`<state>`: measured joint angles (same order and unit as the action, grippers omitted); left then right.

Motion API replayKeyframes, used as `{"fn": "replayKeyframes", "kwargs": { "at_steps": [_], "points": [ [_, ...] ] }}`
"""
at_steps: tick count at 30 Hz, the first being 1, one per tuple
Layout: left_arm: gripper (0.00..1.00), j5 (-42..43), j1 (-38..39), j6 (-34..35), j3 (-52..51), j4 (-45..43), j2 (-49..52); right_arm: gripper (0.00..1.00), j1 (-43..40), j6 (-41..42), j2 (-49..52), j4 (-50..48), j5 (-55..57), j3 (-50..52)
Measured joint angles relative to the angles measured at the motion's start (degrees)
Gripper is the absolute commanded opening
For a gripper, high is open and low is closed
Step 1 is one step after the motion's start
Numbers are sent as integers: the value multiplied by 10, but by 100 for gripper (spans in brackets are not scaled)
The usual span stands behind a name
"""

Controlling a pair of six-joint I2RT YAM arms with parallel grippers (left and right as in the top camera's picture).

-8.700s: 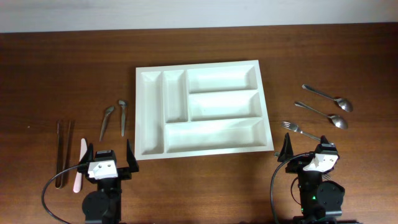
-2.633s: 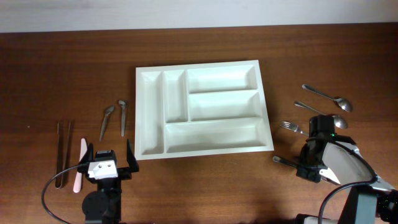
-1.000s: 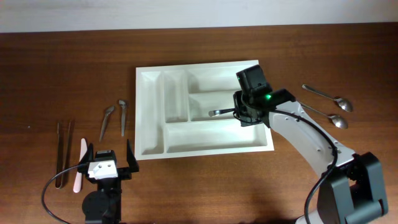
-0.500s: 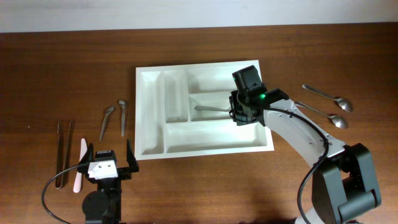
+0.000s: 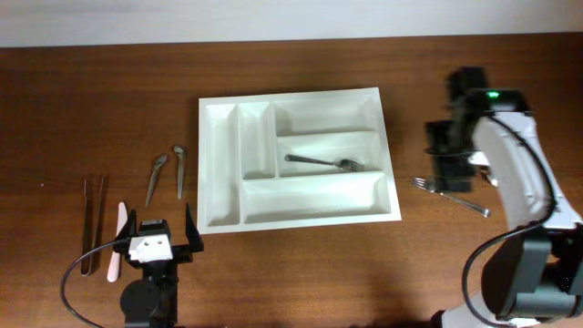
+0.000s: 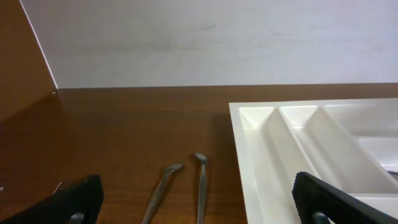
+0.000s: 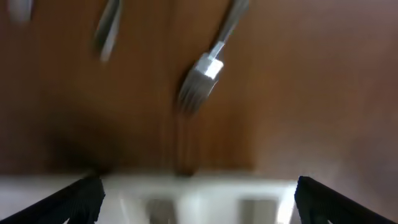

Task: Pack container
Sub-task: 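Return the right gripper to the remaining fork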

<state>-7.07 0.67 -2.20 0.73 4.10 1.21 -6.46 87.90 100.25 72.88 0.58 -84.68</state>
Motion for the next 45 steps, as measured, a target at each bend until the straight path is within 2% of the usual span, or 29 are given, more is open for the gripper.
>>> {"fn": "replayKeyframes", "kwargs": {
  "at_steps": [5,12,16,27,33,45],
  "points": [
    [99,0,0,0,0,0,0,99,-67,-1,0,-3,18,51],
    [99,0,0,0,0,0,0,99,-74,17,0,-94,30,177],
    [99,0,0,0,0,0,0,99,-82,30,0,-133,31,211],
    [99,0,0,0,0,0,0,99,-89,66,9,-185,32,212],
    [99,0,0,0,0,0,0,99,-89,73,49,-213,32,212],
    [99,0,0,0,0,0,0,99,-89,79,62,-250,32,212]
  ]
}}
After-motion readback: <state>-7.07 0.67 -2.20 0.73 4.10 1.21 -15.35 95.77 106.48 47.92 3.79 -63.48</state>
